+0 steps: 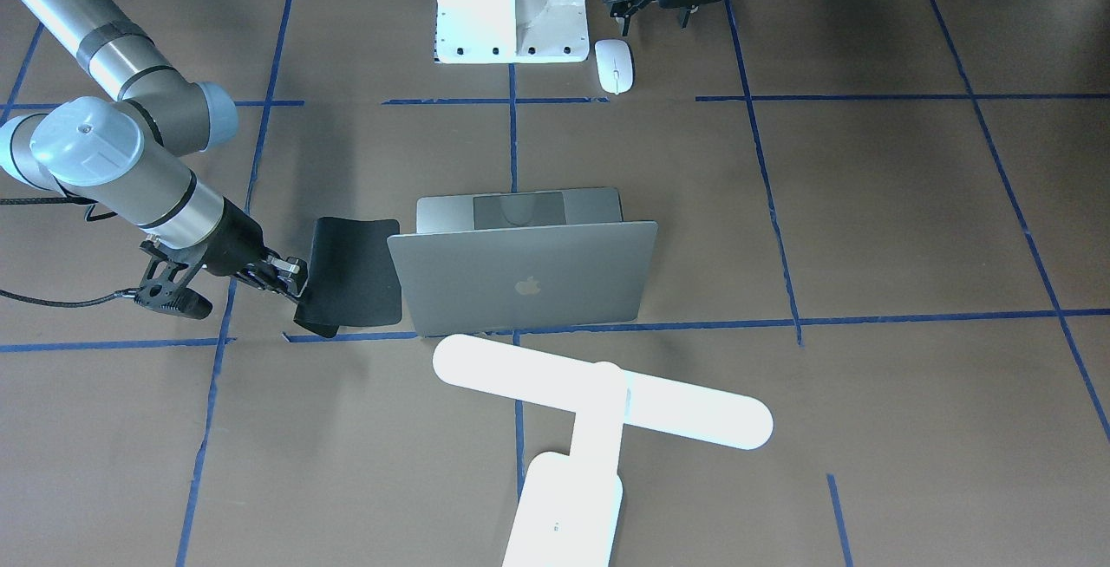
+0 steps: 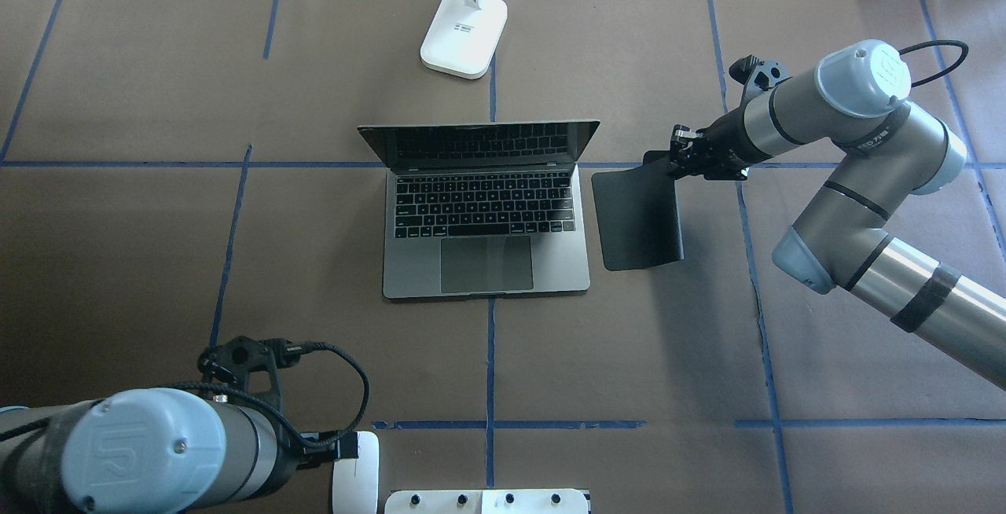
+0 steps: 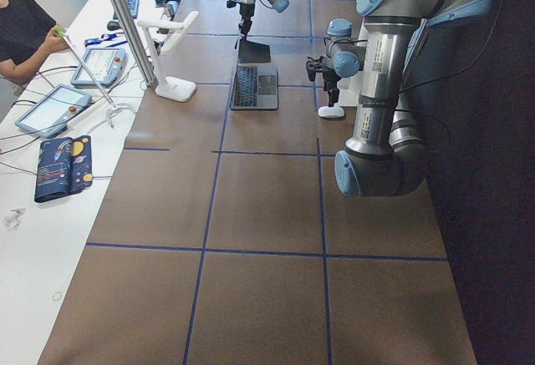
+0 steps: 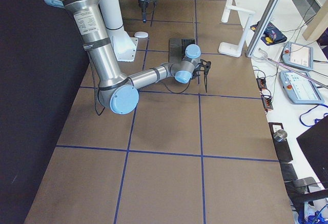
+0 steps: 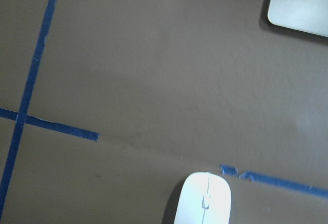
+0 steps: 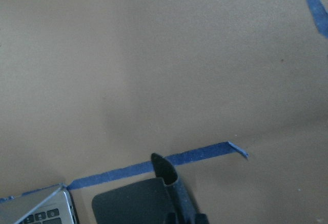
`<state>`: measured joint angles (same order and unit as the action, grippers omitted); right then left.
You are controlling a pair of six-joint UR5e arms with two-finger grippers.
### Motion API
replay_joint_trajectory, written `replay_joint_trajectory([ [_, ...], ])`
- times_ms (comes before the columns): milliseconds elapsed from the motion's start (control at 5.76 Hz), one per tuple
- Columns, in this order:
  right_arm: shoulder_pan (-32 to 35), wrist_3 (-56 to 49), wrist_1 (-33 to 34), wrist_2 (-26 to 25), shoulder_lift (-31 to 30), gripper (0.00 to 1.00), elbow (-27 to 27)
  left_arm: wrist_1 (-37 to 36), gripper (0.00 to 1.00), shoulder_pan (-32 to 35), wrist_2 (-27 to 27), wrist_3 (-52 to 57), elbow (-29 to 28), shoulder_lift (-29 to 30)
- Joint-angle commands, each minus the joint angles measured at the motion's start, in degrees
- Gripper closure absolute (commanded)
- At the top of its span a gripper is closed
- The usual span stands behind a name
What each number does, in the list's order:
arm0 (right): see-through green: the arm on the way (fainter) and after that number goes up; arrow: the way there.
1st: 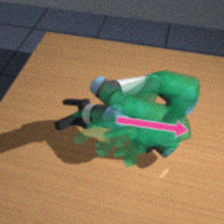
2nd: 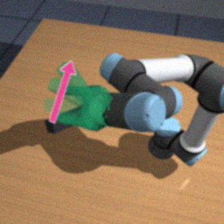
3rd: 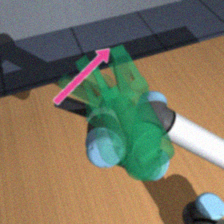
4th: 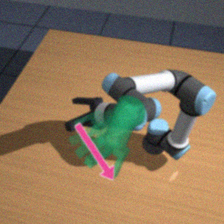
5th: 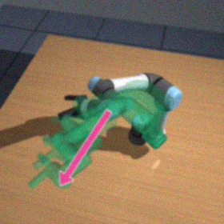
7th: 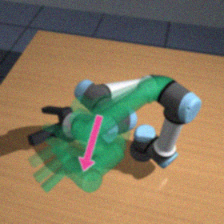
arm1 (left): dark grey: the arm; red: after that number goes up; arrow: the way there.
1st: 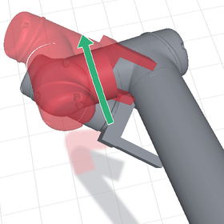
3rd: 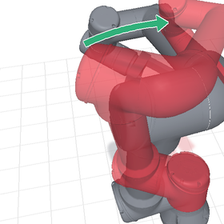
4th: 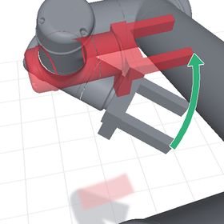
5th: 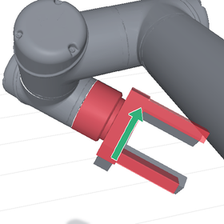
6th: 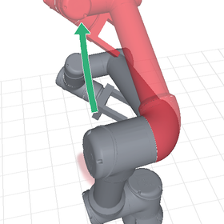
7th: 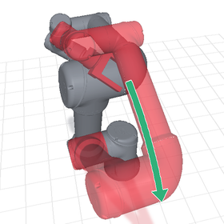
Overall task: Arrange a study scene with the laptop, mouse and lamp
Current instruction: 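Carry the black mouse pad beside the laptop while the left arm reaches the mouse, then release the pad with the right gripper while the left gripper grasps the white mouse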
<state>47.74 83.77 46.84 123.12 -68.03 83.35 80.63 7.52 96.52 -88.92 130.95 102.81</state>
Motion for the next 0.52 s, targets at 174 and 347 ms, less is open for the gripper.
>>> replay_joint_trajectory([
  [174, 4.43, -0.79, -0.17, 5.77, -0.26, 0.00, 0.23, 10.82, 0.00, -1.28, -0.80, 4.80, -10.59, 0.29],
  [347, 5.77, -0.88, -0.08, 7.12, -0.27, 0.00, 0.32, 12.78, 0.00, -1.28, -0.72, 4.72, -11.68, 0.64],
])
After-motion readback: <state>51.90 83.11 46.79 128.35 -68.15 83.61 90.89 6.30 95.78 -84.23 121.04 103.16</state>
